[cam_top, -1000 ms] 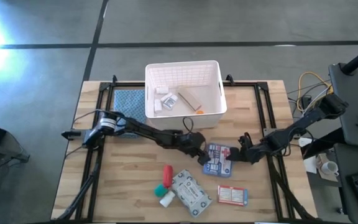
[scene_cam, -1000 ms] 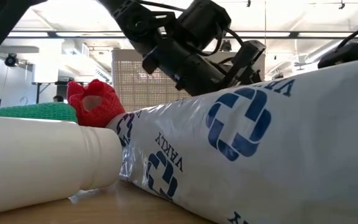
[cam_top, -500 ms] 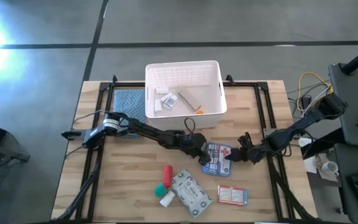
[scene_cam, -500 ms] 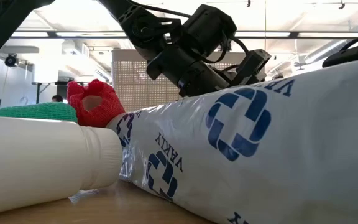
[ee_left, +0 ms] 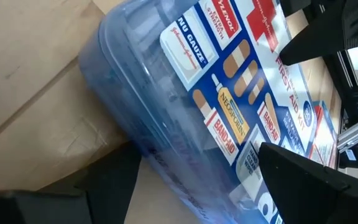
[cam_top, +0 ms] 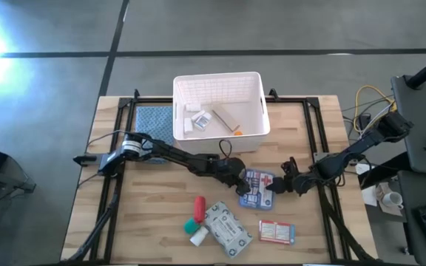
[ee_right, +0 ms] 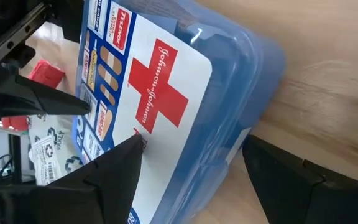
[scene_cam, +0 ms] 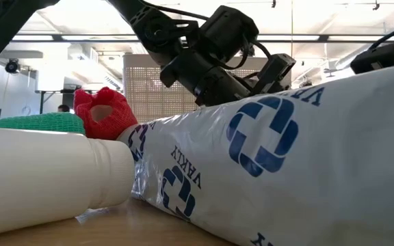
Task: Pick & place medical supplies in basket/bin
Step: Put the blue first aid kit into the white container
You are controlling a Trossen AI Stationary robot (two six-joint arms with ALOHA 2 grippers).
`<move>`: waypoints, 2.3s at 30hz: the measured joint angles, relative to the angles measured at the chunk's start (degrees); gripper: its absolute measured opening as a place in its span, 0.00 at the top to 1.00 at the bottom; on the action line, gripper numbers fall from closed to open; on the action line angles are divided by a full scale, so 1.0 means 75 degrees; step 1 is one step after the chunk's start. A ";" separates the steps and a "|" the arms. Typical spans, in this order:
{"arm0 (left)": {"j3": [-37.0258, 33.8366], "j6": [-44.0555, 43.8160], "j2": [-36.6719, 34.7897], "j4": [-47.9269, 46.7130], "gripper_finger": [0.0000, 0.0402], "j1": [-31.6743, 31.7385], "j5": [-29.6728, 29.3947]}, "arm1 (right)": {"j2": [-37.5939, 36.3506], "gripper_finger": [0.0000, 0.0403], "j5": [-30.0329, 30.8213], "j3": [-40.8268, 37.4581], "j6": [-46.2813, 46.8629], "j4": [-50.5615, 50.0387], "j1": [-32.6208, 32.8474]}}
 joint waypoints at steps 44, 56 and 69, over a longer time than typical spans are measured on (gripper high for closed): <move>-0.0064 0.0267 -0.0055 -0.0036 0.25 -0.0259 0.0949 | -0.0067 0.35 -0.0374 0.3047 -0.1425 -0.3261 -0.0015; -0.0055 0.0237 -0.0012 0.0033 0.25 -0.0233 0.0312 | 0.0092 0.35 -0.0435 0.3293 -0.1930 -0.2641 -0.0050; -0.0058 0.0246 -0.0023 0.0021 0.25 -0.0239 0.0472 | 0.0069 0.35 -0.0033 0.3560 -0.1041 -0.4768 -0.0054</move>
